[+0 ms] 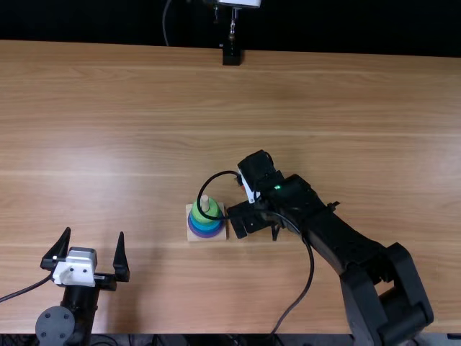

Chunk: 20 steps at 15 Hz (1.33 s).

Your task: Build the Hanoi tower: stack the rings onto the peg from bottom to top in this color order: purple, dark blue, light blue, dark green, light green, yellow, orange.

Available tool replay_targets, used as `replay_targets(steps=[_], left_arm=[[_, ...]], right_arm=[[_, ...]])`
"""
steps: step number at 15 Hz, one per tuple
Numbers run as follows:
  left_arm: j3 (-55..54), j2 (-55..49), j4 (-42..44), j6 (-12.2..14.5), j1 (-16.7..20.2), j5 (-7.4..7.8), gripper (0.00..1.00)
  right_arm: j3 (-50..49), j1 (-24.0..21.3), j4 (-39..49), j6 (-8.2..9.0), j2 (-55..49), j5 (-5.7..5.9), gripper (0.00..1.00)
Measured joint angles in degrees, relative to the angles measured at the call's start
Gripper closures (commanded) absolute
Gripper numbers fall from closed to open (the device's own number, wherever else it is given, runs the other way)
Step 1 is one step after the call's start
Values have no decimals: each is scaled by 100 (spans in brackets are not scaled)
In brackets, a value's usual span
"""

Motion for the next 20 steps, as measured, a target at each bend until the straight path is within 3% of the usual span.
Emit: replay_targets(steps=[2,3,4,6,7,20], left_arm=[[0,0,-2,0,0,0,0],[0,-2,-2,0,-2,2,0],[0,-2,0,2,0,0,0],[0,-2,-2,0,-2,-2,0],[0,0,2,0,-2,2,0],[0,0,-2,0,0,2,0]], right_arm=[[0,0,4,0,2,-2,0],[0,2,4,0,2,-4,12],[0,0,0,2,2,-2,53],[-7,0,7,0,2,-4,96],[-13,0,7,0,4,-4,100],[332,0,-46,9,2,-7,100]])
